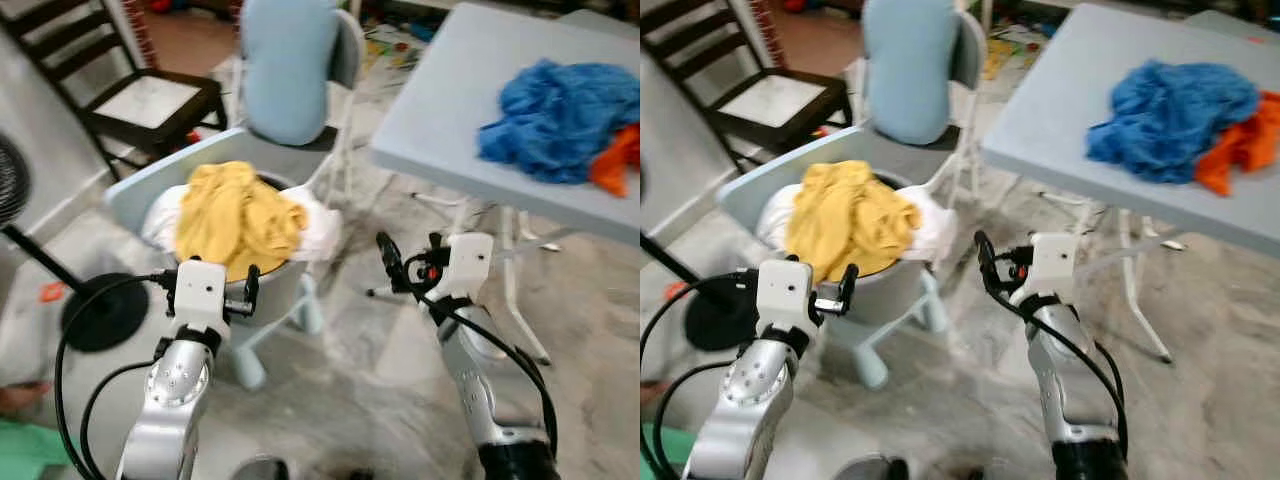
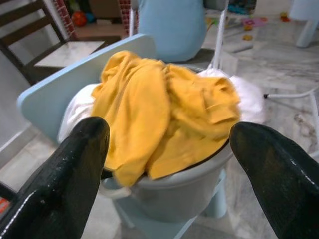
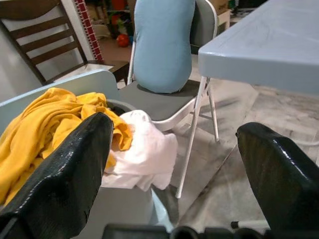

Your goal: Hang hanger

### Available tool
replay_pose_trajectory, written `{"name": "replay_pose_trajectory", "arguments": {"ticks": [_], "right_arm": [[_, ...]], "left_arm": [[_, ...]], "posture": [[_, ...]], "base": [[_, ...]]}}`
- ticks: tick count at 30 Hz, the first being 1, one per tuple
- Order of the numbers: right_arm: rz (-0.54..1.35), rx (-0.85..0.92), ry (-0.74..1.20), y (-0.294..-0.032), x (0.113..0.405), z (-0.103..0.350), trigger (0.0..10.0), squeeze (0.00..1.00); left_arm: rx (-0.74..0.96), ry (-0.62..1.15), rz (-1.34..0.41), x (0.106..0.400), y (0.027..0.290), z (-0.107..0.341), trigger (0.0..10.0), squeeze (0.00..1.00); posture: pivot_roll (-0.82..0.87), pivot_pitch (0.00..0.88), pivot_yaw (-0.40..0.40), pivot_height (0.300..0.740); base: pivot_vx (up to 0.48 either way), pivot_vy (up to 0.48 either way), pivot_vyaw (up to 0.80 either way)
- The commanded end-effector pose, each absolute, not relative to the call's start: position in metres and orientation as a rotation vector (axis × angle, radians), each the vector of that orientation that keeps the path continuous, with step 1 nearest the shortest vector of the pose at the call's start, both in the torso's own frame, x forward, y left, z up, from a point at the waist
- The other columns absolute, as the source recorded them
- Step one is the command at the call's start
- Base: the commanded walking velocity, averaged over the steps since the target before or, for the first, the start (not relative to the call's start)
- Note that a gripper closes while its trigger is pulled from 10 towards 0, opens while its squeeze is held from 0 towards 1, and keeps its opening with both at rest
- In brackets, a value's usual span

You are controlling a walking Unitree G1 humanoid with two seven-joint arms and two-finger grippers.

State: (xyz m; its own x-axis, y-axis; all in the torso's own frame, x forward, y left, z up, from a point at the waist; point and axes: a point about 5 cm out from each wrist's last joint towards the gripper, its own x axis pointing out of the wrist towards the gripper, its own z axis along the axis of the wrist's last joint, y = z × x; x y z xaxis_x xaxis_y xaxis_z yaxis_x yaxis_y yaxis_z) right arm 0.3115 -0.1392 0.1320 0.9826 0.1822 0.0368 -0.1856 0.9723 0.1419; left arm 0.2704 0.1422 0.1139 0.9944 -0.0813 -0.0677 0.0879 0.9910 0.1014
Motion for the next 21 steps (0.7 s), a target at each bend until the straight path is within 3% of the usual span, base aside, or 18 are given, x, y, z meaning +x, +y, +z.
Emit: {"name": "replay_pose_trajectory", "arguments": {"ticks": [1,11,21], "right_arm": [[0.138,0.150,-0.024,-0.150,0.311,0.128,10.0,0.00],[0.114,0.114,-0.039,-0.152,0.320,0.123,10.0,0.00],[0.110,0.101,-0.002,-0.160,0.318,0.112,10.0,0.00]], "left_arm": [[0.094,0.060,-0.078,0.276,0.143,0.114,10.0,0.00],[0.107,-0.007,-0.060,0.293,0.147,0.122,10.0,0.00],[0.063,0.001,-0.047,0.289,0.145,0.117,10.0,0.00]], "posture": [[0.10,0.060,0.007,0.740],[0.11,0.003,0.005,0.740],[0.12,0.051,-0.018,0.740]], "base": [[0.000,0.000,0.00],[0.000,0.000,0.00],[0.000,0.061,0.00]]}}
